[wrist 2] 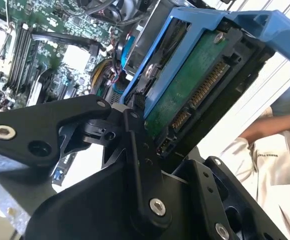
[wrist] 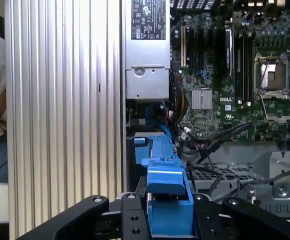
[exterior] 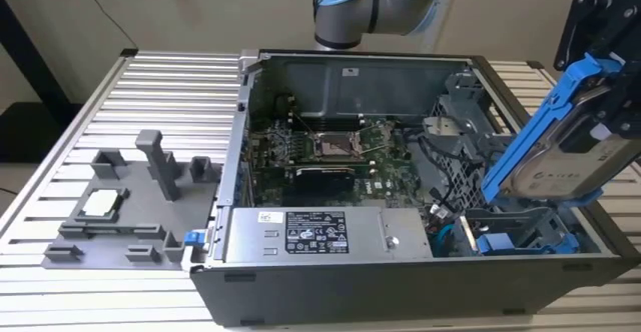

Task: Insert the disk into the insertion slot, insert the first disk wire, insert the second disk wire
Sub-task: 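Insert the disk into the insertion slot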

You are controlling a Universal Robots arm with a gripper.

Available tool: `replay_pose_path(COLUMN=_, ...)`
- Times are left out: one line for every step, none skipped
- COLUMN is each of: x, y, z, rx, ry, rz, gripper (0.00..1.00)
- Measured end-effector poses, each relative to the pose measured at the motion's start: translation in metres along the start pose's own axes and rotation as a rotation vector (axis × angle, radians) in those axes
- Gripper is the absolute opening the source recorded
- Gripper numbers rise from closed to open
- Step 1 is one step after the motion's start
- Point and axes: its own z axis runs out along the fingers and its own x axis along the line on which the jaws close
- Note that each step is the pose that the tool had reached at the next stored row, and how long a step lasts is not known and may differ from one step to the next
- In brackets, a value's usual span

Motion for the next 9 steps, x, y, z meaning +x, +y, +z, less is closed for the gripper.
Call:
replay_pose_path(x=0.0, y=-0.0001, z=0.0012, rx=0.0006, ry=0.0, rz=0.0, gripper=0.33)
replay_pose_path(x=0.0, y=-0.0002, z=0.0025, rx=0.0015, ry=0.0, rz=0.0, gripper=0.33)
replay_pose_path(x=0.0, y=-0.0003, z=0.0038, rx=0.0027, ry=-0.0001, rz=0.0, gripper=0.33)
replay_pose_path(x=0.0, y=-0.0003, z=0.005, rx=0.0039, ry=-0.0002, rz=0.0, gripper=0.33)
replay_pose_path(x=0.0, y=-0.0003, z=0.0061, rx=0.0055, ry=-0.0002, rz=0.0, gripper=0.33)
replay_pose_path(x=0.0, y=-0.0003, z=0.0072, rx=0.0079, ry=-0.0001, rz=0.0, gripper=0.33)
replay_pose_path(x=0.0, y=-0.0004, z=0.0082, rx=0.0106, ry=-0.0001, rz=-0.001, gripper=0.33)
replay_pose_path(x=0.0, y=-0.0004, z=0.0093, rx=0.0132, ry=-0.0002, rz=-0.001, gripper=0.33)
replay_pose_path(x=0.0, y=-0.0005, z=0.0105, rx=0.0155, ry=-0.0004, rz=-0.001, gripper=0.33)
